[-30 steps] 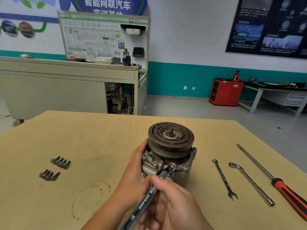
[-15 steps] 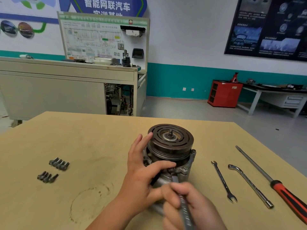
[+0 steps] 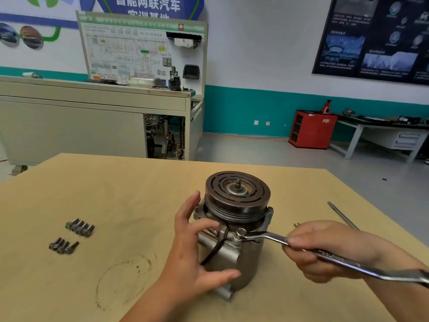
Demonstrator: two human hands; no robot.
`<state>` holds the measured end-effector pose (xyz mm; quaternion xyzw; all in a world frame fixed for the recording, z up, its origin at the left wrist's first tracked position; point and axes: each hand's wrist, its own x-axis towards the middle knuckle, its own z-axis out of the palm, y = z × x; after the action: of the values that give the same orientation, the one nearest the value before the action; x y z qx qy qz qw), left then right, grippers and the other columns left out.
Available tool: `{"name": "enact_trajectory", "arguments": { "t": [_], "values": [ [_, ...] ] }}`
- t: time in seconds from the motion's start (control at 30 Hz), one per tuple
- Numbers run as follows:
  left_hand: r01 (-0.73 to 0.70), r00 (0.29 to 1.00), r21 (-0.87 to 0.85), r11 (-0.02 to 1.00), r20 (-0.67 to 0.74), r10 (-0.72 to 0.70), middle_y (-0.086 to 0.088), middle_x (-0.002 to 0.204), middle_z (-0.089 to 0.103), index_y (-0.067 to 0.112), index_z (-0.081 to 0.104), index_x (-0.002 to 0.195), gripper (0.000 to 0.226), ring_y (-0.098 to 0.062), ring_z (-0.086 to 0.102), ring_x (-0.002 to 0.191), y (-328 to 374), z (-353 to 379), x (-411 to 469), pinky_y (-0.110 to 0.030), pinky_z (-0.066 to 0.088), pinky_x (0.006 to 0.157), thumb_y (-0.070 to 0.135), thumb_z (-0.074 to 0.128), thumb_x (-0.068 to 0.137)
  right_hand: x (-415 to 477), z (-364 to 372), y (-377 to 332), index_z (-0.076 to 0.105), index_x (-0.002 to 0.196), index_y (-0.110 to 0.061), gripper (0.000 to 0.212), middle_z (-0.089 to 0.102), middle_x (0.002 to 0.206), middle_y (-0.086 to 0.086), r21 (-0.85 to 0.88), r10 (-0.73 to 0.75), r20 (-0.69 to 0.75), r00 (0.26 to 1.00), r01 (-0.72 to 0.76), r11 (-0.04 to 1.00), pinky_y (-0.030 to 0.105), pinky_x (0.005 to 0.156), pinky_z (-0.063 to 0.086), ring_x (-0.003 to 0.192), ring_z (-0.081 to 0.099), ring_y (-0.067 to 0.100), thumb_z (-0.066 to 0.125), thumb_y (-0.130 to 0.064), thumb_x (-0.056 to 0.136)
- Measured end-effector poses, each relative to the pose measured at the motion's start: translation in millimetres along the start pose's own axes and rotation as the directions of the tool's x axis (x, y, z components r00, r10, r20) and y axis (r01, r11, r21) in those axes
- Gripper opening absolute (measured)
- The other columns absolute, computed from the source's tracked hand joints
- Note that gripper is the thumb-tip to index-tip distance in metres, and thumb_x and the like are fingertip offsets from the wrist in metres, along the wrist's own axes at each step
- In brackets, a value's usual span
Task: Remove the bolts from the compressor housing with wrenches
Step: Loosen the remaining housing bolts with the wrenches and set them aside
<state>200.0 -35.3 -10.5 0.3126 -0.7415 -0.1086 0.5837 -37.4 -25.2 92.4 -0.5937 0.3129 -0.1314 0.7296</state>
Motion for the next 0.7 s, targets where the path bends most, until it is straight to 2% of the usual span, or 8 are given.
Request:
{"name": "enact_trajectory", "arguments": {
  "t": [0.1,0.2,0.33,0.43,0.5,0.57,0.63,0.7],
  "values": [
    [0.135,0.990,-0.039,0.990,0.051,-0.133,0.002,0.155,0.016,0.045,0.032,0.128,0.086,-0.013,0.018,0.145,-5,-6,1,-0.021,0.022,0.115,0.067,0.076,0.057,-13,8,7,0.055,0.064,-0.025,0.033,0.043,0.045,-0.010,-0.113,-0.021,-0.026,0.999,0.018,0.993,0.013,0.043,0.028,0.038,0.033,0.003,0.054,-0.048,0.088],
    [0.232,0.967,-0.094,0.968,0.130,-0.219,0.007,0.154,0.025,0.032,0.026,0.143,0.115,-0.009,0.025,0.143,-8,-7,6,-0.031,0.026,0.116,0.058,0.085,0.048,-22,23,18,0.064,0.070,-0.024,0.033,0.044,0.047,-0.010,-0.222,-0.065,-0.183,0.981,0.023,0.975,0.013,0.045,0.031,0.040,0.036,0.004,0.057,-0.055,0.080],
    [0.299,0.950,-0.160,0.941,0.142,-0.278,0.015,0.147,0.030,0.034,0.024,0.144,0.123,0.003,0.030,0.136,-5,-4,10,-0.010,0.027,0.107,0.070,0.080,0.041,-28,43,31,0.064,0.083,-0.020,0.030,0.042,0.051,-0.002,-0.086,-0.082,-0.367,0.927,0.054,0.995,0.015,0.046,0.032,0.042,0.039,0.008,0.066,-0.047,0.069],
    [0.318,0.944,-0.128,0.939,0.128,-0.303,0.022,0.144,0.025,0.038,0.018,0.143,0.124,0.013,0.025,0.134,-2,-2,8,-0.001,0.022,0.102,0.074,0.078,0.040,-26,52,34,0.064,0.081,-0.014,0.029,0.042,0.055,0.006,0.017,-0.054,-0.487,0.872,0.072,0.997,0.016,0.043,0.033,0.042,0.041,0.013,0.076,-0.039,0.074],
    [0.316,0.946,-0.078,0.946,0.098,-0.308,0.025,0.141,0.023,0.042,0.015,0.142,0.122,0.016,0.021,0.132,4,6,7,0.001,0.019,0.101,0.069,0.078,0.040,-21,60,30,0.067,0.072,-0.011,0.024,0.044,0.053,0.014,0.069,-0.059,-0.518,0.853,0.111,0.991,0.019,0.037,0.034,0.037,0.041,0.017,0.066,-0.035,0.069],
    [0.302,0.953,-0.012,0.953,0.039,-0.301,0.021,0.142,0.021,0.045,0.010,0.141,0.119,0.012,0.018,0.134,11,23,5,-0.003,0.017,0.106,0.065,0.077,0.045,-15,67,28,0.068,0.065,-0.012,0.025,0.046,0.049,0.016,0.075,-0.078,-0.512,0.856,0.134,0.988,0.021,0.034,0.034,0.034,0.042,0.020,0.056,-0.035,0.066],
    [0.307,0.952,0.023,0.952,-0.032,-0.306,0.011,0.146,0.021,0.046,0.004,0.142,0.121,0.002,0.016,0.139,20,44,3,-0.017,0.016,0.114,0.061,0.080,0.049,-9,71,26,0.069,0.062,-0.011,0.027,0.047,0.046,0.016,0.061,-0.084,-0.538,0.838,0.138,0.989,0.021,0.032,0.035,0.031,0.044,0.019,0.055,-0.033,0.068],
    [0.307,0.947,0.034,0.951,-0.115,-0.302,0.001,0.152,0.015,0.041,0.003,0.145,0.119,-0.007,0.011,0.143,27,62,3,-0.031,0.017,0.117,0.057,0.080,0.055,-6,68,25,0.067,0.066,-0.008,0.026,0.045,0.043,0.013,0.027,-0.088,-0.582,0.809,0.128,0.991,0.018,0.030,0.032,0.028,0.043,0.017,0.054,-0.028,0.078]
  ]
}}
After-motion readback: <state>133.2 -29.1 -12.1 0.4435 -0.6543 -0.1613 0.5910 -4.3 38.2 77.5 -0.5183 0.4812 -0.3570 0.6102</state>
